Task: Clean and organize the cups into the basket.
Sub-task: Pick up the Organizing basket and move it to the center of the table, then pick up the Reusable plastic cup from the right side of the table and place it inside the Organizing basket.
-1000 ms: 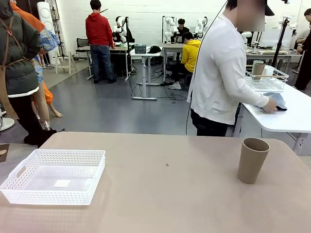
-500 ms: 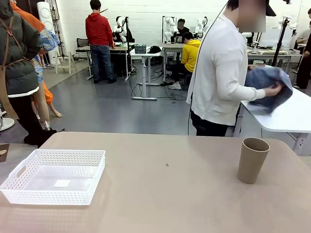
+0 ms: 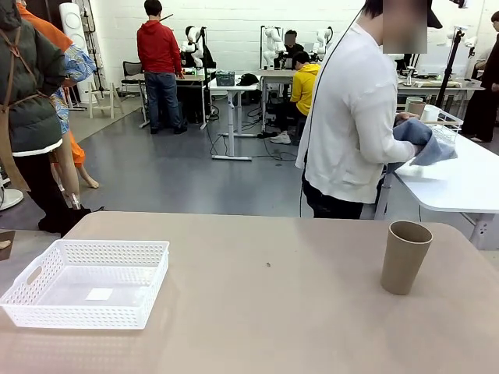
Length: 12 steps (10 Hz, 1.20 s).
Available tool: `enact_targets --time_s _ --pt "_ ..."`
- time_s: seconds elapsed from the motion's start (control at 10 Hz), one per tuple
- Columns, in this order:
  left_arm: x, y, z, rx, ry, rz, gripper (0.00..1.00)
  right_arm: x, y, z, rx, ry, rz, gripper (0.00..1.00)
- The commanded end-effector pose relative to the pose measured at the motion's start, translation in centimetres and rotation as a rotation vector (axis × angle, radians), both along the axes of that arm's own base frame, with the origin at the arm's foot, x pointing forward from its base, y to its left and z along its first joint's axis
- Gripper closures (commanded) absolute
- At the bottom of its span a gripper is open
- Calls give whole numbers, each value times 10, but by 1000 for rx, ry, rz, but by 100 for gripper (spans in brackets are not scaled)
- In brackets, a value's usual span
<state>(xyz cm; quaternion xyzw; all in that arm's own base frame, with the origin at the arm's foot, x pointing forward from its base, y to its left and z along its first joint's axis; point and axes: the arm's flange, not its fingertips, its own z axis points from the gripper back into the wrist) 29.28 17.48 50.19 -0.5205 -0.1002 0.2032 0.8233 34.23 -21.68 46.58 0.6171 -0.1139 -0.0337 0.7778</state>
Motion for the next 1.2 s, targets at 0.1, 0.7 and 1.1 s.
enact_targets --time_s 0.1,0.7,1.1 --pt "1 0 2 -1 0 -7 0 1 -4 1 7 -14 11 0" --pt "2 -79 65 524 -92 -284 0 11 53 3 -501 -676 112 0" --pt "20 -167 58 924 -26 -317 0 13 77 -36 -652 -861 317 0"
